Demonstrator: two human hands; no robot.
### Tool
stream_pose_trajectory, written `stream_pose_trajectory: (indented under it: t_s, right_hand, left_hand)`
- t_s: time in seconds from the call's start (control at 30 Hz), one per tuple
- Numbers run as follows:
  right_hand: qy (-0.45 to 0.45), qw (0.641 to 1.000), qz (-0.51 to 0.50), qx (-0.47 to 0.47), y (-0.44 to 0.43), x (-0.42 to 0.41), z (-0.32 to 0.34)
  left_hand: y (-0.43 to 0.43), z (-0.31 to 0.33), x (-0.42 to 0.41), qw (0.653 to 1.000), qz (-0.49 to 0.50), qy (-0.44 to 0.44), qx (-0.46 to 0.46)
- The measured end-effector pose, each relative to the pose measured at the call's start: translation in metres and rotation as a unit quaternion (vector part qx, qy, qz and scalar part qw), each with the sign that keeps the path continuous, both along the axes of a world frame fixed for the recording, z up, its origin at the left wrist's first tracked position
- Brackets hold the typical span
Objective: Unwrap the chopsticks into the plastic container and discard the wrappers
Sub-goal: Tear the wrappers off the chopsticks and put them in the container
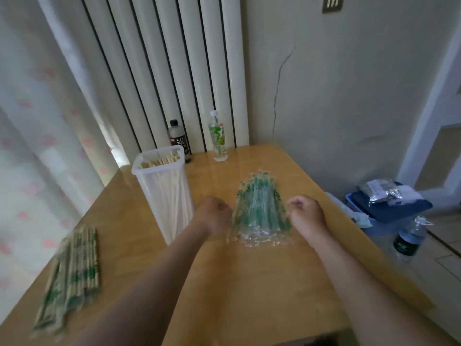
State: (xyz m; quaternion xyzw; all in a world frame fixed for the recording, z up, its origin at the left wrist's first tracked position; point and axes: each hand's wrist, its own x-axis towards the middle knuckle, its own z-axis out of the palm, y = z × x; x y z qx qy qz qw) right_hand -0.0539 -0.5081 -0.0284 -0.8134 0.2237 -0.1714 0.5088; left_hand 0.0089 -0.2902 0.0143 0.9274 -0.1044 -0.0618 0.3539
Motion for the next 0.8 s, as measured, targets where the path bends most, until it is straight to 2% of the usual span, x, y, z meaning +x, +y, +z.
stream_pose_trajectory:
  t_s: [0.13, 0.27, 0.47, 0.63, 0.8]
  right_hand:
    - [-0.063, 0.995, 0.063, -0.041, 0.068, -0.015, 0.025]
    - [-0.073, 0.981, 0.166, -0.065, 0.145, -0.024, 0.036]
    - [-0.035, 0.959, 0.275, -0.068, 0.25, -0.017, 0.023]
    - [0.041, 0.931, 0.351, -0.086, 0.323, -0.009, 0.005]
    - [0.06, 0.92, 0.367, -0.122, 0.37, 0.004, -0.009]
  left_hand:
    - [0.041, 0.01, -0.024, 0.999, -0.01, -0.033, 0.024]
    - [0.087, 0.013, -0.046, 0.998, 0.013, -0.056, 0.022]
    - [0.197, -0.006, -0.066, 0.986, 0.093, -0.086, 0.11]
    - [0.284, -0.045, -0.087, 0.95, 0.173, -0.134, 0.225]
    - [0.312, -0.079, -0.099, 0.949, 0.177, -0.15, 0.215]
